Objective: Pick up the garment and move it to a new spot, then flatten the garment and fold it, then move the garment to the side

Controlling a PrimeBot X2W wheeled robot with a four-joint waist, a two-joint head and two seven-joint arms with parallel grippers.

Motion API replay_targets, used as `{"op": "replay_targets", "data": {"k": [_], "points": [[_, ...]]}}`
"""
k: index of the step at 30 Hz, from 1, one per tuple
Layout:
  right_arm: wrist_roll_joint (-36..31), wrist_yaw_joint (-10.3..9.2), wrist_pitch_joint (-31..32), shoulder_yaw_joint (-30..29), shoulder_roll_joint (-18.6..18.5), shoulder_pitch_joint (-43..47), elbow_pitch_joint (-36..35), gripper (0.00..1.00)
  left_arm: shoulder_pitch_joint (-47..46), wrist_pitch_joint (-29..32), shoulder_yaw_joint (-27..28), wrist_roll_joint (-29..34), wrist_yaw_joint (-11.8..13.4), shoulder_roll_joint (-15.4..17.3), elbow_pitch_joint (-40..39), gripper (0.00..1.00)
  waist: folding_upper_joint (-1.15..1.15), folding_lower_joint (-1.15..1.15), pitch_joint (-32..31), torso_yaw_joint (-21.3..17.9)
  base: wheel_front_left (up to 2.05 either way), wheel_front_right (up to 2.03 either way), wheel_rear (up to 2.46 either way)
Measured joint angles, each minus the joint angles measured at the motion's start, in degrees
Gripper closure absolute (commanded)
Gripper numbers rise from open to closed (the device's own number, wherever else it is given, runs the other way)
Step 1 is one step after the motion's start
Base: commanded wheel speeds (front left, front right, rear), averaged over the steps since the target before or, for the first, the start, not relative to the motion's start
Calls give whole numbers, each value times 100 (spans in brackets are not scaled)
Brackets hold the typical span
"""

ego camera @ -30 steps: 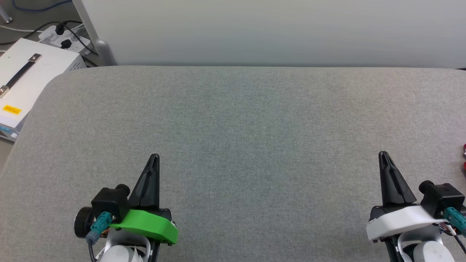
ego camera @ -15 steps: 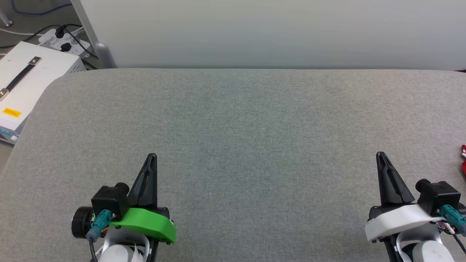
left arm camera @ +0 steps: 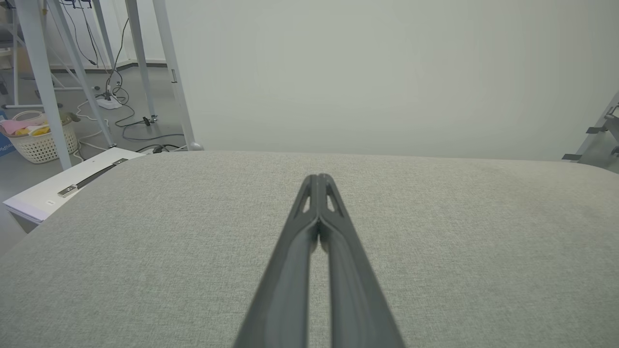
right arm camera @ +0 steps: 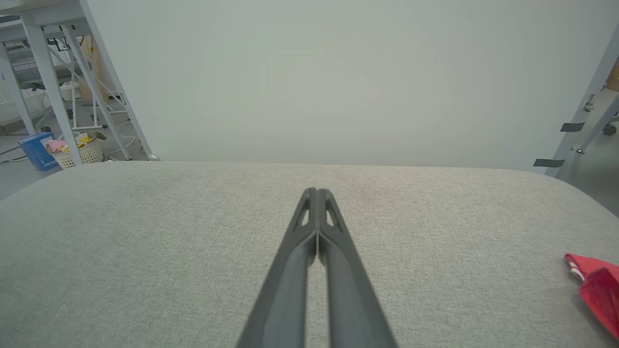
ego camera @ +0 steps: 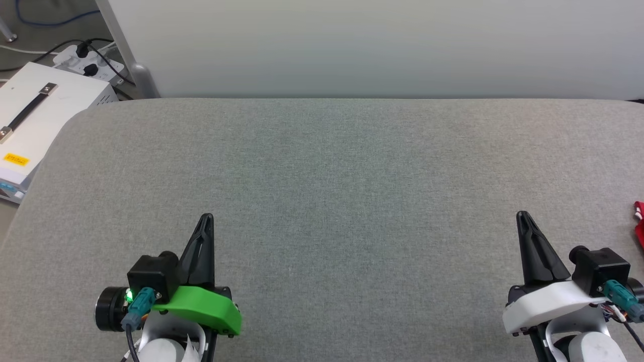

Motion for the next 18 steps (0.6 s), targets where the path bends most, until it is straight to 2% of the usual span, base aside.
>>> {"op": "replay_targets", "data": {"k": [18], "points": [[-183,0,222,26,0,2,-49,100,26,204,75,209,102,-20,-64,100,0,0,-70,-24,0,0,0]]}}
